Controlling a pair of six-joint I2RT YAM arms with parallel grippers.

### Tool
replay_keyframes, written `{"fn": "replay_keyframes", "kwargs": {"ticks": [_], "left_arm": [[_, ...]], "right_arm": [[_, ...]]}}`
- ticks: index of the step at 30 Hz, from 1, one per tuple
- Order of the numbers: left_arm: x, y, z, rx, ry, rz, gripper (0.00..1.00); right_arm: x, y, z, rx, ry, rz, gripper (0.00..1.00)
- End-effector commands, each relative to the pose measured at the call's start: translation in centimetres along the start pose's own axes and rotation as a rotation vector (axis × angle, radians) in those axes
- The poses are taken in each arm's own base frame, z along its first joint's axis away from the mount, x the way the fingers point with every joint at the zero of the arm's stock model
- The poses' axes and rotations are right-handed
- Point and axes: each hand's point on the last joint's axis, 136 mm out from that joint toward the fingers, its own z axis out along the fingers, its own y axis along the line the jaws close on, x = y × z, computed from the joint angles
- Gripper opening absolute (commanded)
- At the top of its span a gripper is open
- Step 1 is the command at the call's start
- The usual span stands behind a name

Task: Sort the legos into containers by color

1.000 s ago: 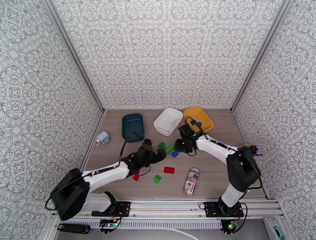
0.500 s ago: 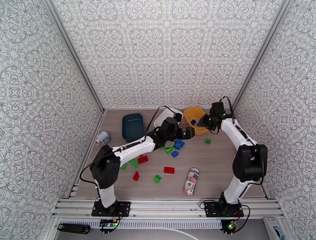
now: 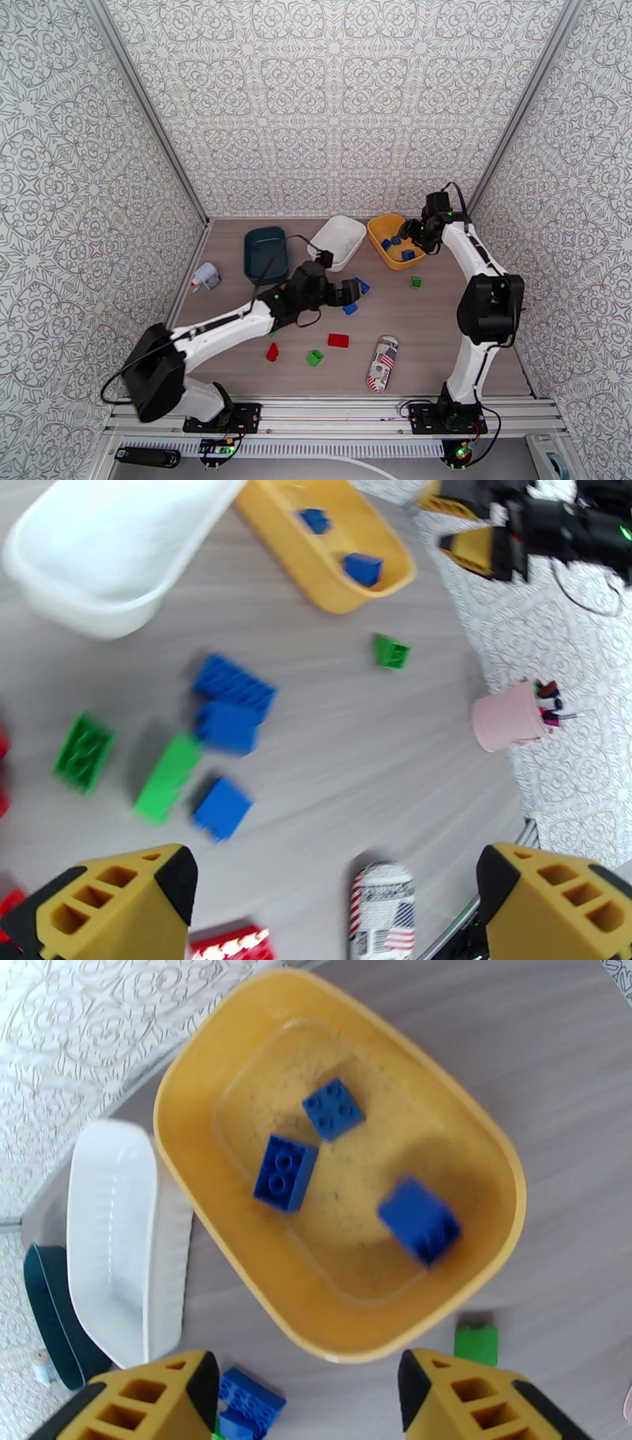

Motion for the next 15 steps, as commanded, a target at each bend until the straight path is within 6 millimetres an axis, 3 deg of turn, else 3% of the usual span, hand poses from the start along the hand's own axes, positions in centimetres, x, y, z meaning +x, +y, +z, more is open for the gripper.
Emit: {"fn": "replay_keyframes", "kwargs": {"ticks": [1,8,15], "left_arm": [[0.0,4.3,-1.9,-0.135,-0.051,-0.092,0.99],[0.8,8.8,-5.1,-0.219,-0.093,-0.18,0.99],[2.4,10.7,-6.4,-0.244,-0.098,-0.234,0.99]], "right_arm": [[3.3,3.1,-1.9,-0.052,0.019,-0.116,0.65],[12.3,5.6,0.3,-0.028,0.149,-0.314,0.63],[20.7,6.1,2.5,-0.003,0.259,-0.412,0.6]]}}
